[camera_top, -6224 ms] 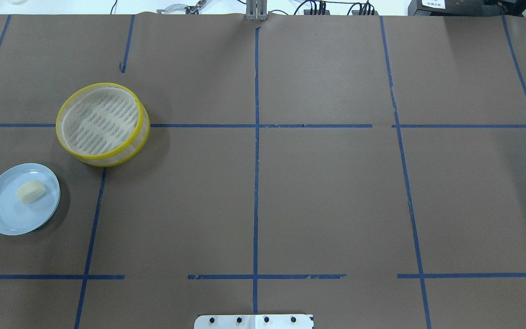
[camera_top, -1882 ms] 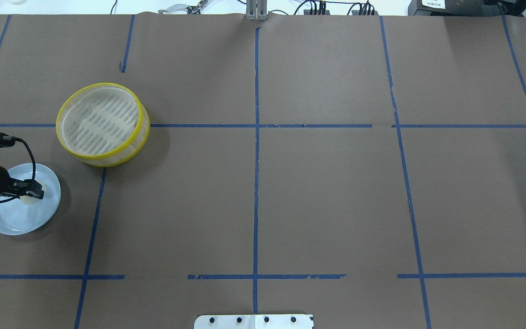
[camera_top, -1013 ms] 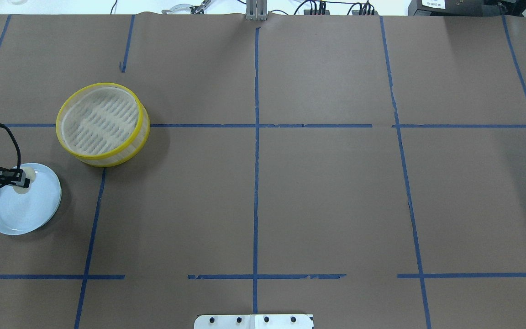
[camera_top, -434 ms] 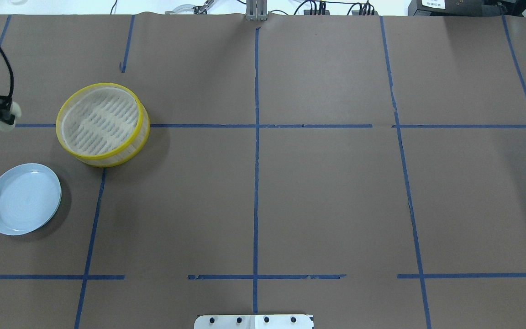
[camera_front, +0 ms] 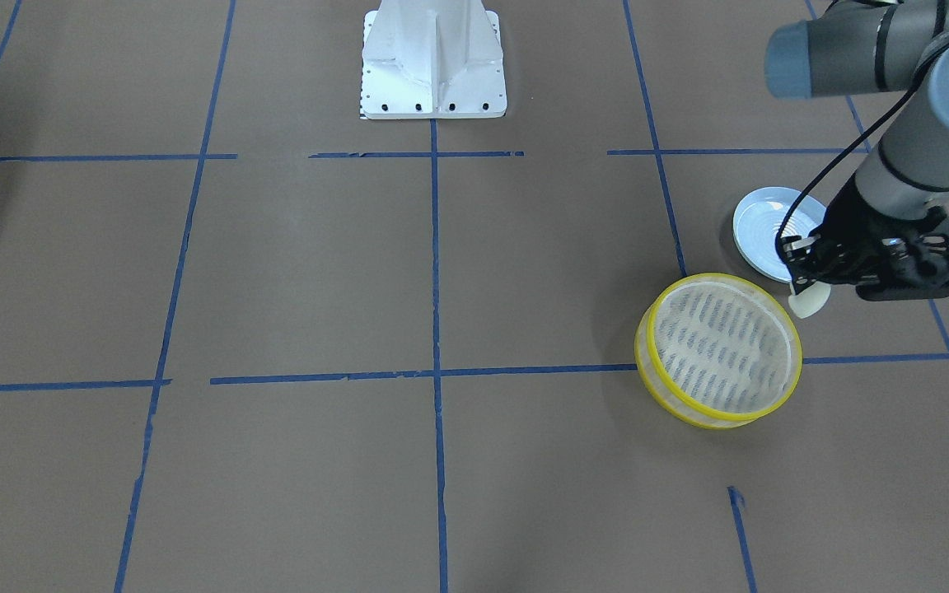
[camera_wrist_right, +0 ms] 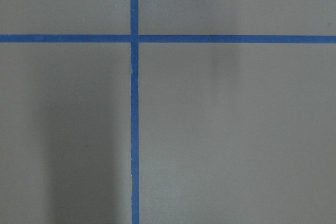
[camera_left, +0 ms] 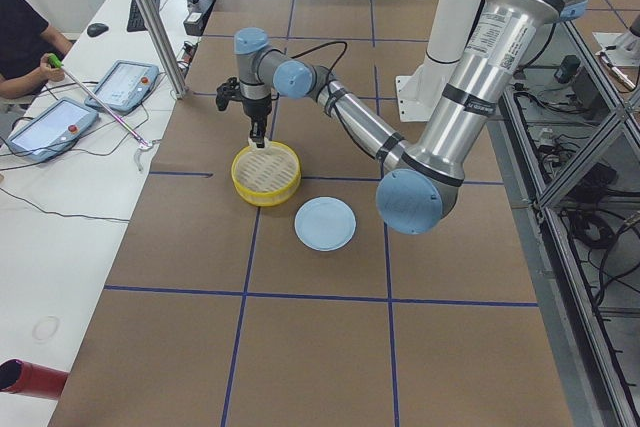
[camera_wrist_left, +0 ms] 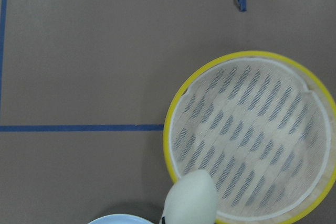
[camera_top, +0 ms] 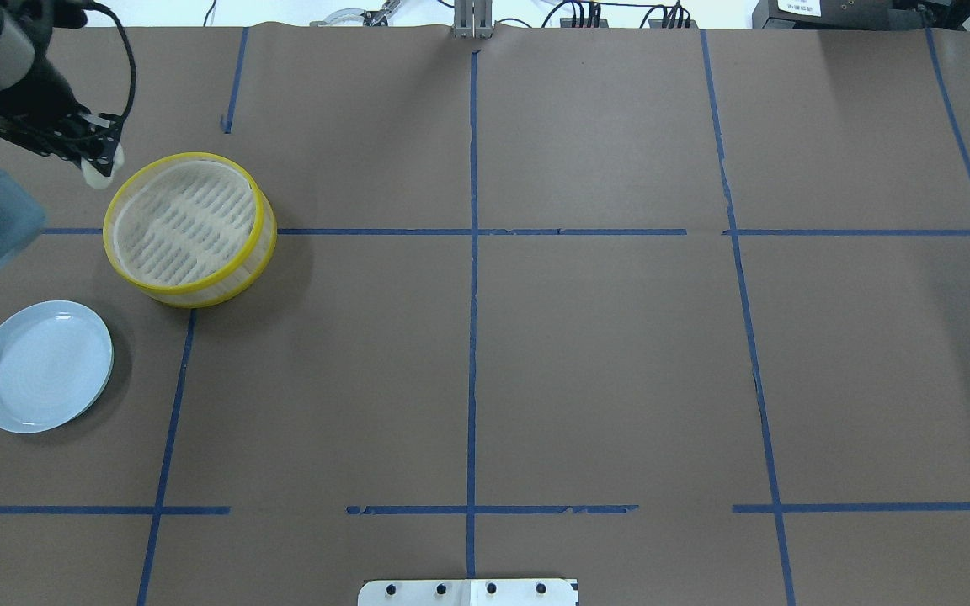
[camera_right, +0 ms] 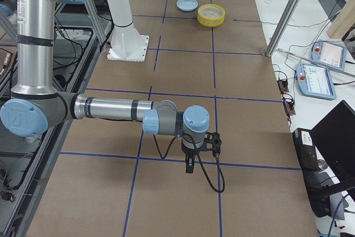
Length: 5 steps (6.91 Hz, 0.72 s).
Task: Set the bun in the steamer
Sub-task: 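Carry the bun with the left gripper over the bamboo steamer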
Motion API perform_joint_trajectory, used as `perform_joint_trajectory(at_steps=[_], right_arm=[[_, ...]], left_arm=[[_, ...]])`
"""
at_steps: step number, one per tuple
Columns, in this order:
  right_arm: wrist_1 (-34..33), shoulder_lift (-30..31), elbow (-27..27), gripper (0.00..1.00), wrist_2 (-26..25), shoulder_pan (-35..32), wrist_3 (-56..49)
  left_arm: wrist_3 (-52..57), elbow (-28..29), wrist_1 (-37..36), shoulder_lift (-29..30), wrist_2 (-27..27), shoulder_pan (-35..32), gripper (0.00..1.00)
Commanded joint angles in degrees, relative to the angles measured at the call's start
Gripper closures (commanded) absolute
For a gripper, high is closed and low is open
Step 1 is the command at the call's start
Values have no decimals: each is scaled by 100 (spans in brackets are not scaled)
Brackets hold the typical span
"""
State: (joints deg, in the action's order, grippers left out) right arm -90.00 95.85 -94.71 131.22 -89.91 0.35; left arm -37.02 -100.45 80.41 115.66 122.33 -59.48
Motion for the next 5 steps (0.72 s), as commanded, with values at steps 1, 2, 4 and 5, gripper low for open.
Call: perform_joint_trajectory(at_steps=[1,2,4,5], right_arm=[[0,-5,-4,0,0,0,0],[0,-5,-4,0,0,0,0],[0,-5,-4,0,0,0,0],[0,-5,5,0,0,0,0]], left_arm=[[-365,1048,1189,123,-7,489,75],[-402,1289,1519,80,-24,638,75],[-376,1475,1618,71,-42,718,71],[-376,1484,1619,70,-60,727,65]])
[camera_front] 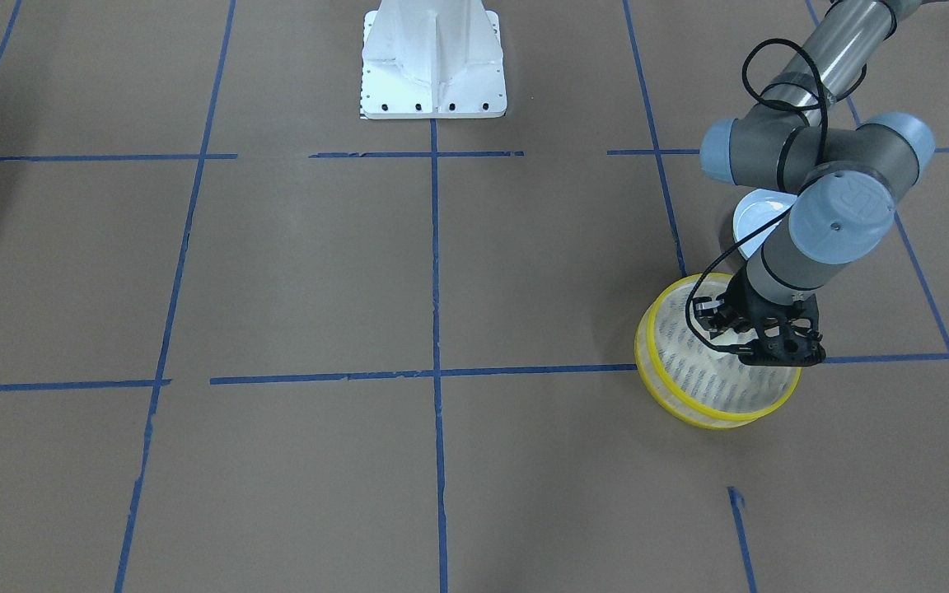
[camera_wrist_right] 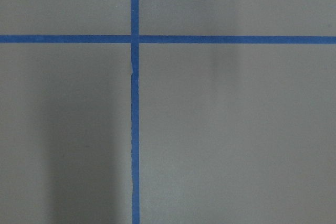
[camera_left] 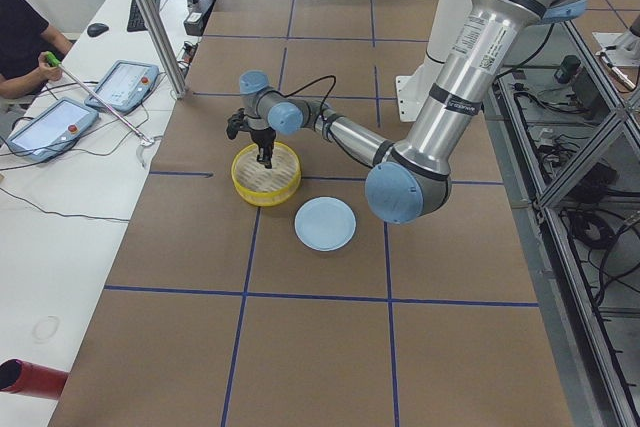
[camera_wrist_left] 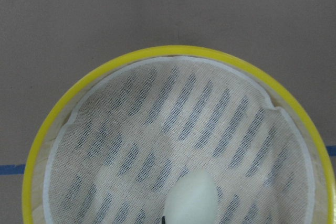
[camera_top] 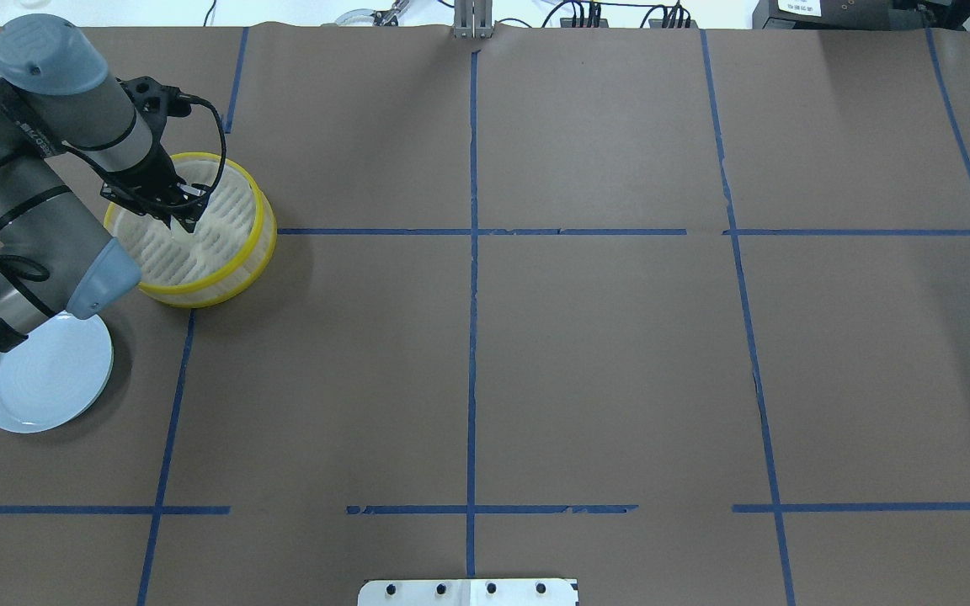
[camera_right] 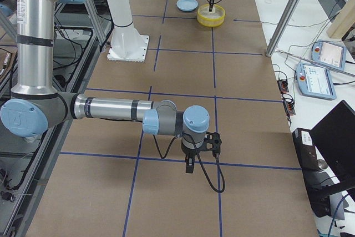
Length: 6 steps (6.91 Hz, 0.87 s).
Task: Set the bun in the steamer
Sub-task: 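Carry the bun with the left gripper over the bamboo steamer, then lower the bun onto the steamer cloth and open the left gripper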
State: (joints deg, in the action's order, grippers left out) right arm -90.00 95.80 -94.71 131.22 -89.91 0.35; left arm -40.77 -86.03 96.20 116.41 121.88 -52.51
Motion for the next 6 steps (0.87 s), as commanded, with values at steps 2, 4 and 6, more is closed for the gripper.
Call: perform_joint_trajectory(at_steps=[2,4,6], right_arm=[[0,0,-4,0,0,0,0],[0,0,-4,0,0,0,0],[0,0,5,0,0,0,0]], left_arm=[[-1,25,100,-4,-15,30,1],[7,-97,127,-5,-15,21,0],[25,-972,118,-266,-32,-293,0]])
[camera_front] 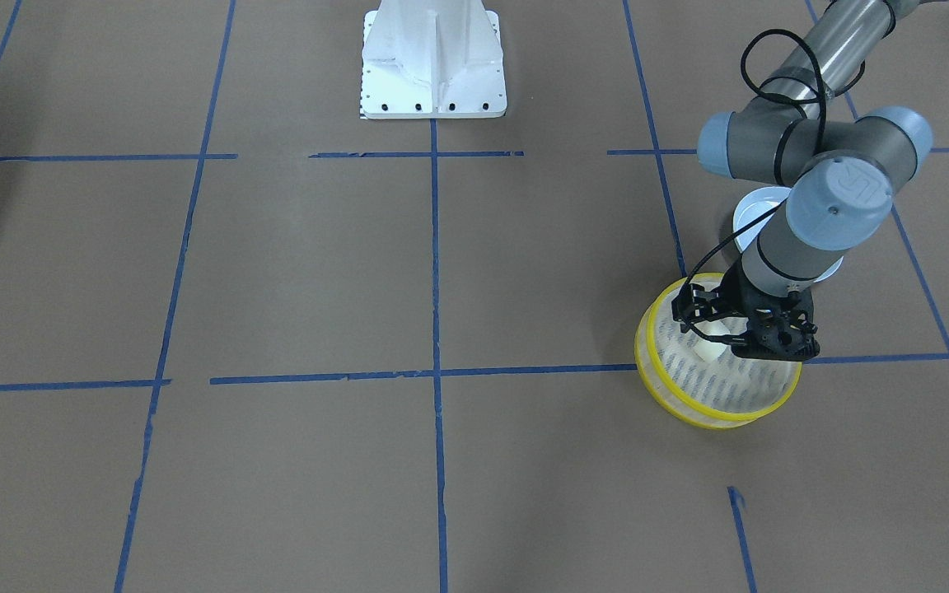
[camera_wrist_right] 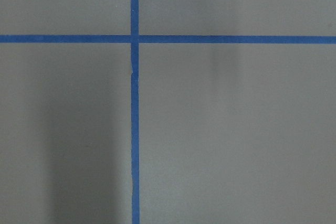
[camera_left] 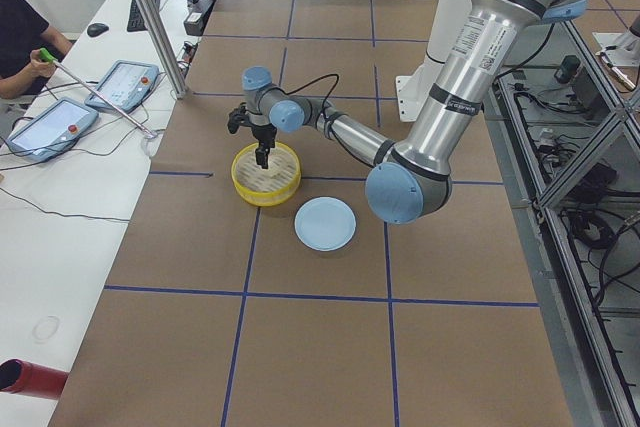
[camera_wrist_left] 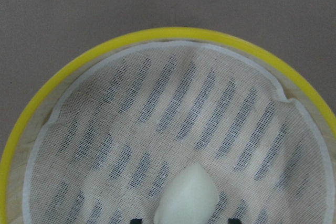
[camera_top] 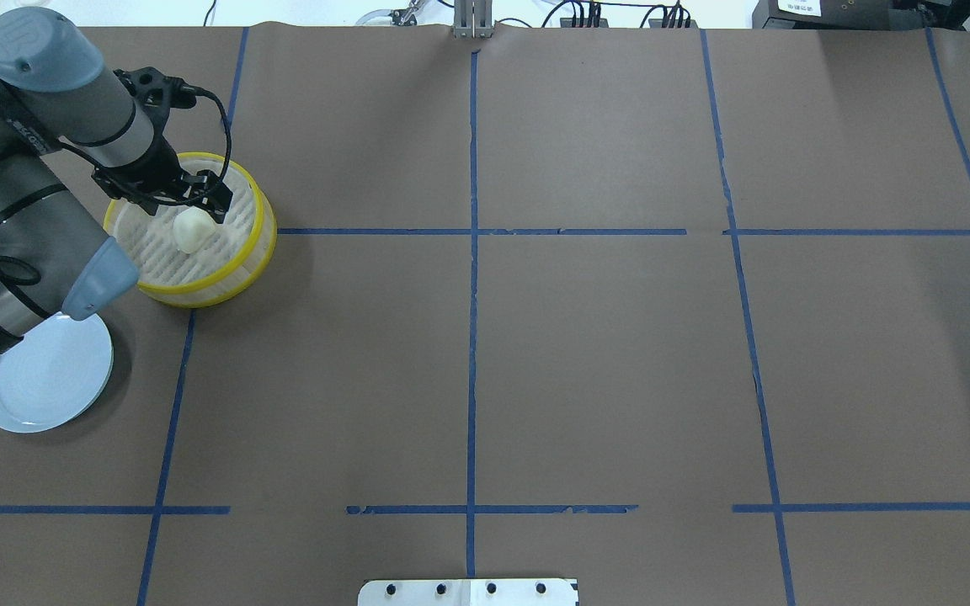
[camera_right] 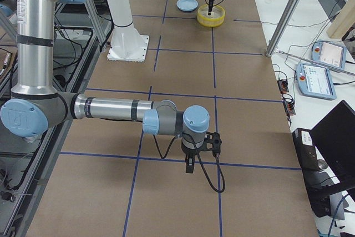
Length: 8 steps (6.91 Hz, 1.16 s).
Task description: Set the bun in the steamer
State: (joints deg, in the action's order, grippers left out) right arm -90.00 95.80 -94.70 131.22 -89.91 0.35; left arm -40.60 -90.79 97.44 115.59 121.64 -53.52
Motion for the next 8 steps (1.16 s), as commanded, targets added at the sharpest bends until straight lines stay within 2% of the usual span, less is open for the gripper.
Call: perform_joint_trajectory(at_steps=[1,2,3,4,5,7,8], right_arm=[[0,0,-5,0,0,0,0],[0,0,-5,0,0,0,0],[0,9,4,0,0,0,0],[0,0,4,0,0,0,0],[0,0,4,0,0,0,0],[0,9,4,0,0,0,0],[0,9,-5,0,0,0,0]], left_arm=[[34,-953,-23,-360,0,-655,0],[287,-1506,-41,-718,9,-1008,0],[968,-1816,-49,-1235,70,-1273,0],[1775,-1828,-67,-1562,183,-1980,0],[2471,-1706,-32,-2018,741,-2605,0],[5120,-429,-50,-2233,905,-3775,0],[5271,196,-23,-2251,905,-4032,0]])
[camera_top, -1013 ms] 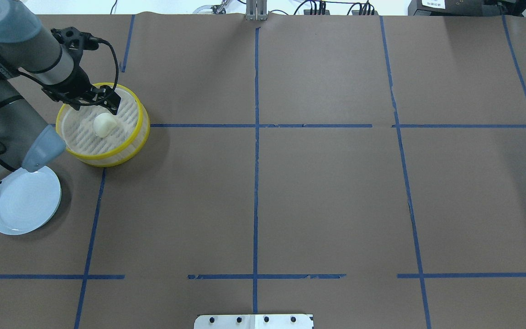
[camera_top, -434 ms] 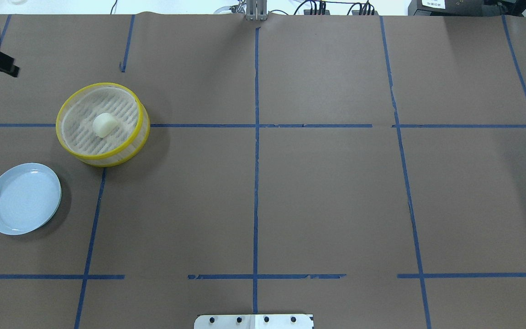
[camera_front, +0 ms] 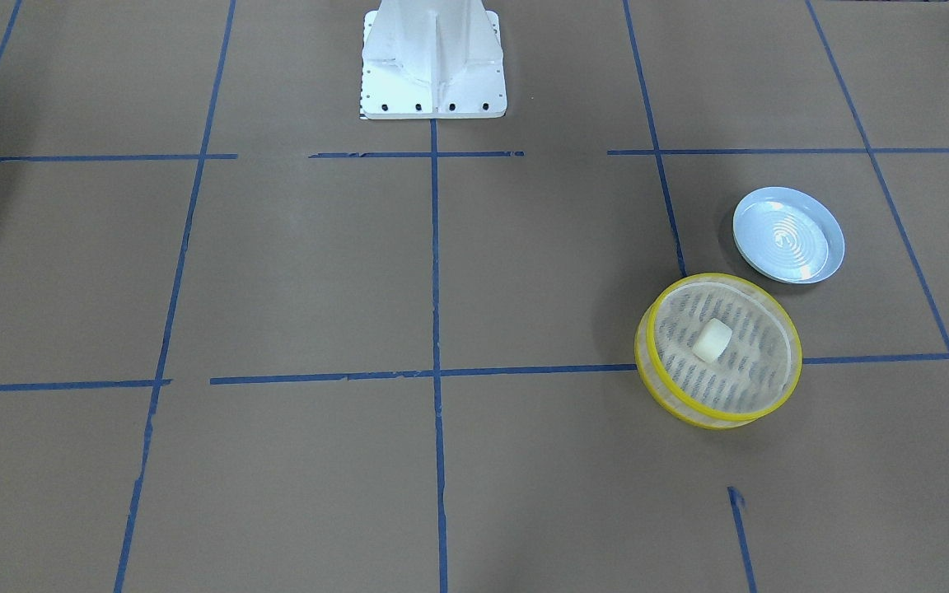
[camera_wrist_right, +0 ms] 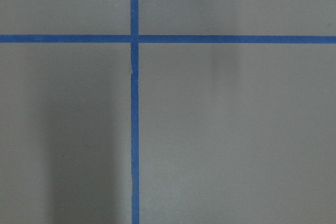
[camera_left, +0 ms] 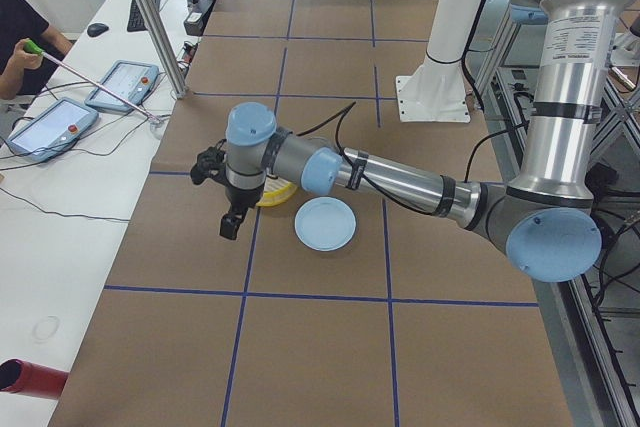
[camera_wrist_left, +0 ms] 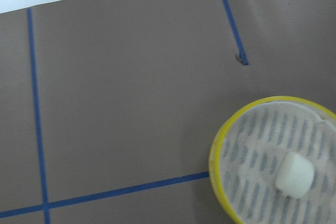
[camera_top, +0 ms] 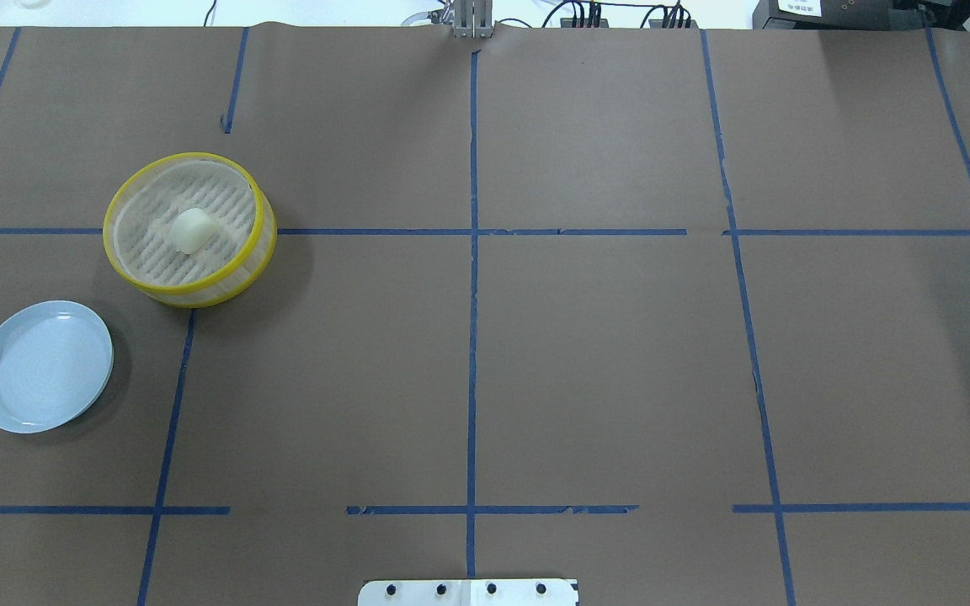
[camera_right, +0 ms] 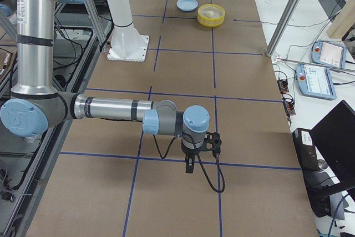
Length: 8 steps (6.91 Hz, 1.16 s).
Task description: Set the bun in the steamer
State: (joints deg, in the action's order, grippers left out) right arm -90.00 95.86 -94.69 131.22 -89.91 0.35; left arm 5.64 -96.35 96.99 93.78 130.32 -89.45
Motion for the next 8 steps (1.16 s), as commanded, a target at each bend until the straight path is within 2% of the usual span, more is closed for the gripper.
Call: perform_joint_trajectory(at_steps=[1,4,5,6,7,8], right_arm=[[0,-5,3,0,0,0,0],[0,-5,3,0,0,0,0],[0,-5,4,0,0,0,0],[0,-5,-5,0,0,0,0],[0,-5,3,0,0,0,0],[0,3,4,0,0,0,0]], left_arm=[[631,924,13,-270,38,-459,0],[343,856,-31,-439,64,-450,0],[-146,568,-39,-605,169,-433,0],[-186,278,-257,-720,178,-424,0],[-212,101,-607,-721,239,-398,0],[-213,108,-611,-721,249,-398,0]])
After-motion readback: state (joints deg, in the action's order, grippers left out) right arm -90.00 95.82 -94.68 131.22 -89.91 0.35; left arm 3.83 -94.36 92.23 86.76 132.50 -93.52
